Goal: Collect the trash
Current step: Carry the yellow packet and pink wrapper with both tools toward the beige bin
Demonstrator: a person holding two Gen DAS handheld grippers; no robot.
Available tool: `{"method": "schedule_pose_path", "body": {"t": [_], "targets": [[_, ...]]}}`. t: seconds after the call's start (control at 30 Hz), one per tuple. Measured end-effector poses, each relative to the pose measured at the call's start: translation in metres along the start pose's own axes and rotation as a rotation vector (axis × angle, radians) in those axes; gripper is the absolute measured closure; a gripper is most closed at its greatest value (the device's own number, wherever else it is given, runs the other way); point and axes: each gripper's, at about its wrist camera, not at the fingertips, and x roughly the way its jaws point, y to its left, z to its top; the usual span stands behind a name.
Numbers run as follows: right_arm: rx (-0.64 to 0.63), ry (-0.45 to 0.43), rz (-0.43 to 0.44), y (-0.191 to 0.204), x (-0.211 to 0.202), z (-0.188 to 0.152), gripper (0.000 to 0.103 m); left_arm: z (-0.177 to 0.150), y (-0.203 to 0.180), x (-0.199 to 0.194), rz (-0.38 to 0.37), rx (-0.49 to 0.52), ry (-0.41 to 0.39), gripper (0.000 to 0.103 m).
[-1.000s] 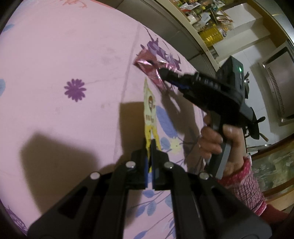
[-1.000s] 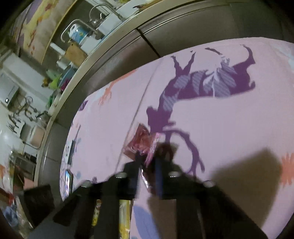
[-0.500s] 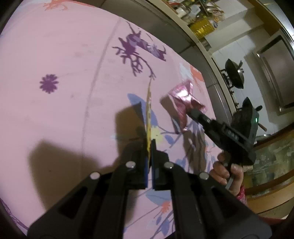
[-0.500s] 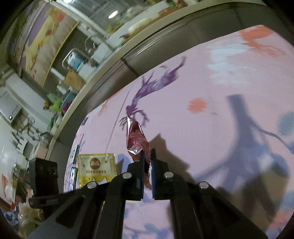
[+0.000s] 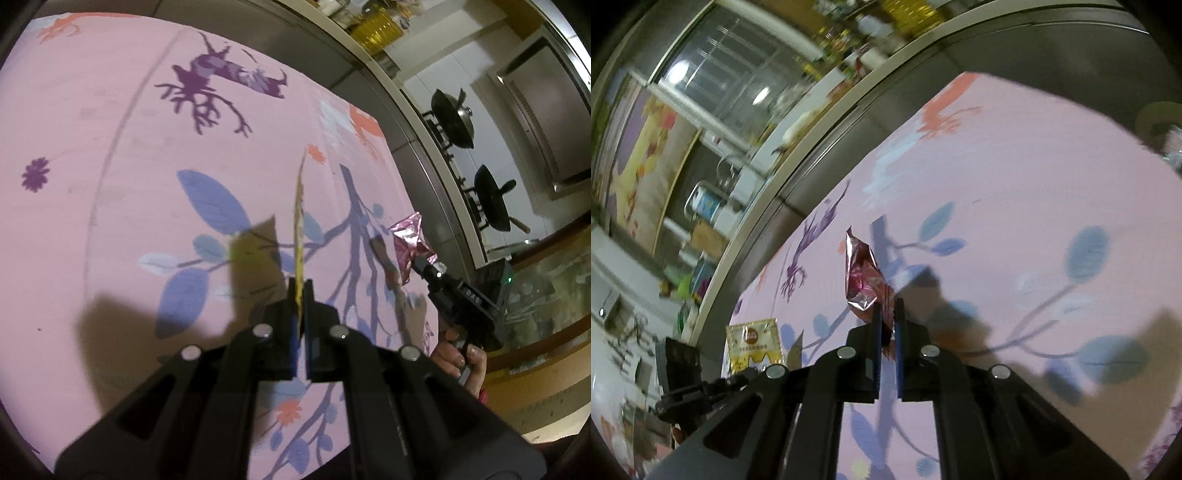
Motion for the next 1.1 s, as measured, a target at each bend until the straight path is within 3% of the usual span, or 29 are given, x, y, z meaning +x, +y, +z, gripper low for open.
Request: {"method": "schedule_pose_path", "body": {"t": [0.4,0.67,0.87,1.1], "targets": [[0.045,-0.070,0.005,-0.023,-0.028,0.006,0.100,0.002,-0.027,0.021,0.000,0.053,0.045,0.101],[0.058,-0.105,-0.019,-0.036,-0.047,-0.001,0.100,0.016,-0.069,0.052,-0.042,0.138,0.104,0.101],[0.047,-0.186,-0.067,-0.049,-0.078,0.000,0.100,0.026,-0.126,0.094,-0.079,0.239,0.167,0.101],[0.131,-0.321,-0.137,-0.106,-0.127,0.004,0.100,0.032,-0.224,0.167,-0.102,0.402,0.268,0.101]]}}
